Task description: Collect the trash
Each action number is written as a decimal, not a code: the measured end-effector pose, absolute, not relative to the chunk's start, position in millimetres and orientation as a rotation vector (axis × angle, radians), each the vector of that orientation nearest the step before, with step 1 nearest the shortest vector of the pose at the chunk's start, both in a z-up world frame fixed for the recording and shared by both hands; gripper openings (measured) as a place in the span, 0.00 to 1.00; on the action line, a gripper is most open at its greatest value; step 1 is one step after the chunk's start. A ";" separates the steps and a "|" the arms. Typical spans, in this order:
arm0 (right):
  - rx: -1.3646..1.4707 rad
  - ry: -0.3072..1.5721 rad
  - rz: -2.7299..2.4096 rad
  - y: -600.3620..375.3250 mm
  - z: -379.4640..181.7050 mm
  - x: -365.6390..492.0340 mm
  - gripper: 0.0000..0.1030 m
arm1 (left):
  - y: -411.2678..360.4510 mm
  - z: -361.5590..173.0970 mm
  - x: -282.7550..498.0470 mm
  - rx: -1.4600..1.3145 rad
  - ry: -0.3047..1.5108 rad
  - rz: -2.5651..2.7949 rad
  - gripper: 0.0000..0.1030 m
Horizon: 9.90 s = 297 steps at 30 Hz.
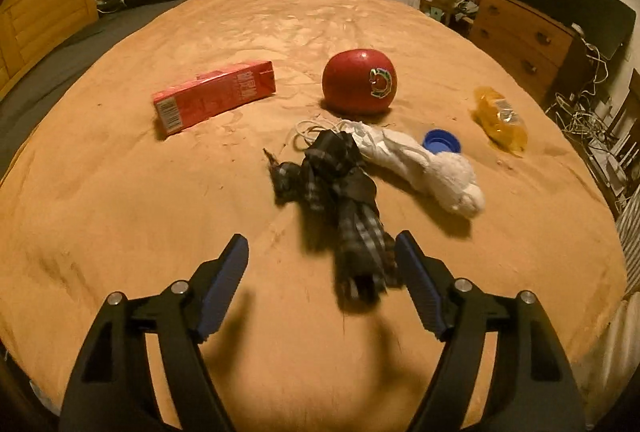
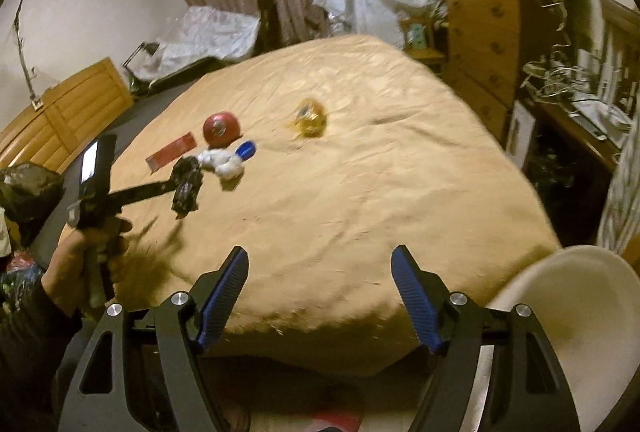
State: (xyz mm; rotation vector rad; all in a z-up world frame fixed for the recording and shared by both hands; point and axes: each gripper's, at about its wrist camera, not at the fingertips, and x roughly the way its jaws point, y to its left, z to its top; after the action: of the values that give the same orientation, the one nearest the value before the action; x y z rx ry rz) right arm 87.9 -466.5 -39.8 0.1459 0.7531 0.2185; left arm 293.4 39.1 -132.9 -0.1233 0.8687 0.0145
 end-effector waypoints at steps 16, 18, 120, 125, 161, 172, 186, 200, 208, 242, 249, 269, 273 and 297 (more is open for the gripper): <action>0.093 0.838 0.338 -405.9 -77.7 161.4 0.73 | 105.9 -161.3 306.1 -0.085 0.918 0.098 0.44; 0.070 0.844 0.370 -391.7 -81.1 173.0 0.73 | 128.3 -157.1 300.2 -0.097 0.910 0.135 0.44; -0.059 0.465 0.278 -302.2 -10.1 112.4 0.35 | 23.6 -32.2 159.1 0.038 0.476 0.043 0.34; -0.073 0.406 0.275 -299.2 10.6 93.3 0.35 | 19.5 -20.1 154.4 0.028 0.429 0.064 0.34; 0.000 0.446 -0.049 -524.7 56.8 7.7 0.35 | -150.4 9.8 146.7 0.093 0.432 -0.278 0.34; 0.019 0.501 -0.197 -637.4 47.2 -41.2 0.36 | -257.9 4.6 136.5 0.157 0.474 -0.479 0.34; 0.157 0.751 -0.177 -746.0 0.2 -36.7 0.36 | -367.3 -35.8 125.2 0.301 0.654 -0.706 0.34; 0.218 0.864 -0.140 -768.7 -38.4 -29.5 0.36 | -401.3 -74.2 136.7 0.378 0.785 -0.719 0.34; 0.228 0.860 -0.135 -756.1 -38.8 -29.7 0.36 | -400.7 -75.2 136.6 0.379 0.784 -0.719 0.34; 0.255 0.824 -0.138 -755.4 -39.3 -33.9 0.63 | -398.9 -70.5 142.8 0.376 0.773 -0.702 0.59; 0.251 0.817 -0.132 -749.7 -34.7 -33.3 0.64 | -395.4 -66.3 142.5 0.367 0.773 -0.702 0.59; 0.156 0.703 0.157 -582.2 -4.8 32.9 0.79 | -227.4 -86.3 200.0 0.204 0.843 -0.473 0.63; 0.146 0.721 0.236 -530.6 -11.1 60.6 0.79 | -161.5 -98.2 226.1 0.143 0.874 -0.364 0.63; 0.122 0.899 0.392 -388.6 -90.0 191.1 0.79 | -43.7 -161.3 380.0 -0.060 0.960 -0.303 0.63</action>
State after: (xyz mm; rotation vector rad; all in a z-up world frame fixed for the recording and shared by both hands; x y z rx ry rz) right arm 191.1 -388.6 -90.0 0.1223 0.8994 0.3923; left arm 380.0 -43.7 -161.3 -0.0600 0.9601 -0.3032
